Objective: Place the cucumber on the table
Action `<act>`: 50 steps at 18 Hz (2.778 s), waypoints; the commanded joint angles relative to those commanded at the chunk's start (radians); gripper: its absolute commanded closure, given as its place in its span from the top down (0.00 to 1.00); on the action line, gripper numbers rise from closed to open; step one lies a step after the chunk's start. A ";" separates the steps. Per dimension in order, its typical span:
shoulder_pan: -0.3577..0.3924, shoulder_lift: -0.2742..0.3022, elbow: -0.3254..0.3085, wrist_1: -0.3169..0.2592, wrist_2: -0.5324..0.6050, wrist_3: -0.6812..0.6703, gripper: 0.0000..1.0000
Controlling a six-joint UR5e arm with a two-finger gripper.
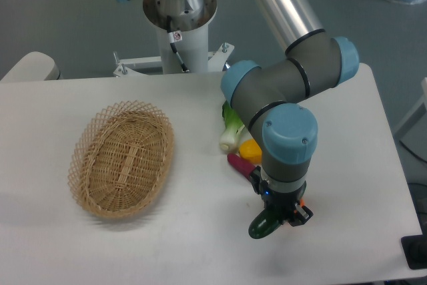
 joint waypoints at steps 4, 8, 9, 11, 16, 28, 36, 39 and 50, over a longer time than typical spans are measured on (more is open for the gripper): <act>0.000 0.000 0.000 0.000 0.000 0.000 0.07; 0.000 0.002 0.000 0.000 -0.002 0.000 0.08; 0.000 0.002 0.000 0.000 -0.002 0.000 0.08; 0.002 0.002 0.000 0.000 -0.008 0.000 0.08; 0.006 0.006 -0.005 -0.003 -0.009 0.000 0.08; 0.026 0.064 -0.116 0.015 0.000 0.003 0.07; -0.028 0.150 -0.322 0.058 0.005 -0.011 0.08; -0.046 0.181 -0.426 0.142 0.034 -0.032 0.08; -0.146 0.155 -0.476 0.152 0.081 -0.233 0.14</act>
